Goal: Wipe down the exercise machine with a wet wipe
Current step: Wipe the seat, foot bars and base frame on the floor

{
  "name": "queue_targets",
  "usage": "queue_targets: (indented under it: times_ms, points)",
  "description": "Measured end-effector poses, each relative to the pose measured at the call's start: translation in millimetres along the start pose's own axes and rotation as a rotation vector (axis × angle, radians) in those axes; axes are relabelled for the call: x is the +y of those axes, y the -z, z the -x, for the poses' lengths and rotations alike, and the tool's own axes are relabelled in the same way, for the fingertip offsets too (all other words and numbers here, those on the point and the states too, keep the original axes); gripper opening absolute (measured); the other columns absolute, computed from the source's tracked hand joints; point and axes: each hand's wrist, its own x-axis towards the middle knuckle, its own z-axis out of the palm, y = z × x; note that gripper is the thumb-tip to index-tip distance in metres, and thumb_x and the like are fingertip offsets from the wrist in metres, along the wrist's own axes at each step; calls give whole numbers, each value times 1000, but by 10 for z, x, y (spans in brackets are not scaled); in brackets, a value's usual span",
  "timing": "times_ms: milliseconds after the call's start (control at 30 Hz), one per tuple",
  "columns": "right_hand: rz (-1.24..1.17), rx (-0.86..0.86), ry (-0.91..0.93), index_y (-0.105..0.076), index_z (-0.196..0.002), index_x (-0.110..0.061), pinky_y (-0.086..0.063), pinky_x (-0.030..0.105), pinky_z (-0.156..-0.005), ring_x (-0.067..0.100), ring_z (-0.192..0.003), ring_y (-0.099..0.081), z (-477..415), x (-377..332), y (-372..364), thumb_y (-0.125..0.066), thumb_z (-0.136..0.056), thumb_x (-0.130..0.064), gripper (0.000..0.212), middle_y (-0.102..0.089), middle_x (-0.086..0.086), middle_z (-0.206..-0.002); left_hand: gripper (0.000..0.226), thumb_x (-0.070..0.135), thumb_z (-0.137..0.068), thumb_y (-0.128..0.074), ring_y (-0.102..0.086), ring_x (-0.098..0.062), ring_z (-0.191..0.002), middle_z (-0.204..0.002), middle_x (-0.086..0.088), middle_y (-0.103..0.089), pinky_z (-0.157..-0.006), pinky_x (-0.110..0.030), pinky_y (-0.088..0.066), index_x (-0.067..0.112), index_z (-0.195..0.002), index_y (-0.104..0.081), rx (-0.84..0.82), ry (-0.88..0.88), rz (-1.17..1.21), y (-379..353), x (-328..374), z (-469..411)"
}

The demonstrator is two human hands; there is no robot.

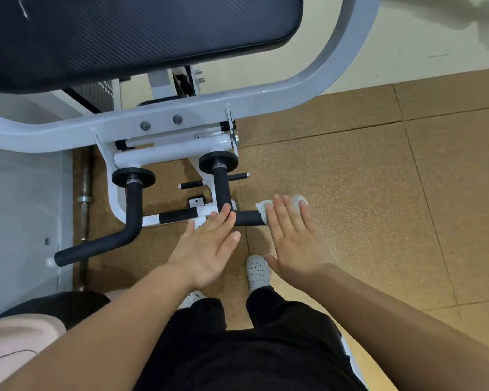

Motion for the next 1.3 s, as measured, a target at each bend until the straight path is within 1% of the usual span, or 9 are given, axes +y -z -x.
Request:
queue_targets:
  times_ms: [233, 400, 500, 667, 767, 900, 1100, 1167, 1300]
  points:
    - [33, -87, 87, 18, -158, 1, 11, 59, -125, 41, -157, 8, -401, -412, 153, -42, -101, -54, 99, 6, 24, -169, 55, 53, -105, -10, 1, -8, -156, -163, 30, 2, -125, -49, 2, 42, -158, -19, -37, 28, 90, 133, -34, -46]
    - [63, -106, 88, 32, -154, -6, 26, 54, -119, 39, -149, 37, 75, -7, 67, -44, -103, -48, 101, 38, 21, -161, 58, 63, -103, -9, -18, -5, -153, -158, 43, 4, -124, -51, -18, 48, -156, -24, -28, -12, 156, 95, -122, -38]
    - [89, -77, 43, 22, -157, -2, 19, 58, -122, 41, -150, 34, 355, 270, 17, -49, -98, -56, 107, 34, 25, -162, 63, 69, -99, -8, -19, -5, -152, -154, 49, 7, -123, -47, -24, 49, -156, -24, -23, -34, 200, 61, -182, -43]
    - [102, -139, 56, 20, -156, 2, 21, 60, -121, 50, -148, 33, 311, 215, 27, -47, -96, -59, 108, 36, 33, -158, 54, 52, -107, -17, -9, 3, -152, -161, 38, 4, -126, -38, -17, 37, -159, -24, -26, -38, 275, 48, -174, -55]
    - [101, -147, 130, 31, -150, 5, 28, 58, -117, 49, -143, 41, 102, -24, 85, -39, -102, -49, 101, 44, 33, -152, 54, 48, -108, -20, -4, 8, -150, -163, 35, 3, -127, -32, -11, 33, -160, -22, -25, -50, 306, 32, -175, -44]
    - [113, -181, 207, 37, -146, 4, 21, 55, -121, 45, -143, 41, -348, -517, 123, -28, -105, -39, 88, 44, 31, -153, 54, 34, -110, -29, -2, 7, -151, -167, 20, -3, -125, -21, -6, 26, -161, -16, 92, -34, 283, -10, -141, 16]
    - [192, -203, 175, 14, -157, 1, 14, 57, -124, 45, -148, 35, -901, -879, 54, -26, -104, -55, 87, 36, 29, -158, 64, 30, -105, -43, -22, -22, -153, -171, 0, -11, -124, -40, -25, 23, -163, -16, 260, 161, -2, 98, -326, 122]
    - [197, -241, 178, 9, -158, 1, 11, 56, -125, 43, -151, 30, -1080, -925, 130, -31, -100, -63, 95, 27, 26, -164, 64, 35, -104, -43, -23, -26, -153, -170, -3, -13, -124, -44, -24, 21, -162, -20, 279, 214, -65, 162, -445, 185]
    - [103, -243, 114, 6, -161, -1, 8, 53, -127, 40, -153, 28, -1353, -850, 237, -38, -100, -58, 95, 25, 23, -166, 69, 46, -103, -42, -10, -29, -156, -171, -6, -7, -126, -52, -13, 22, -162, -16, 267, 312, -154, 246, -725, 330]
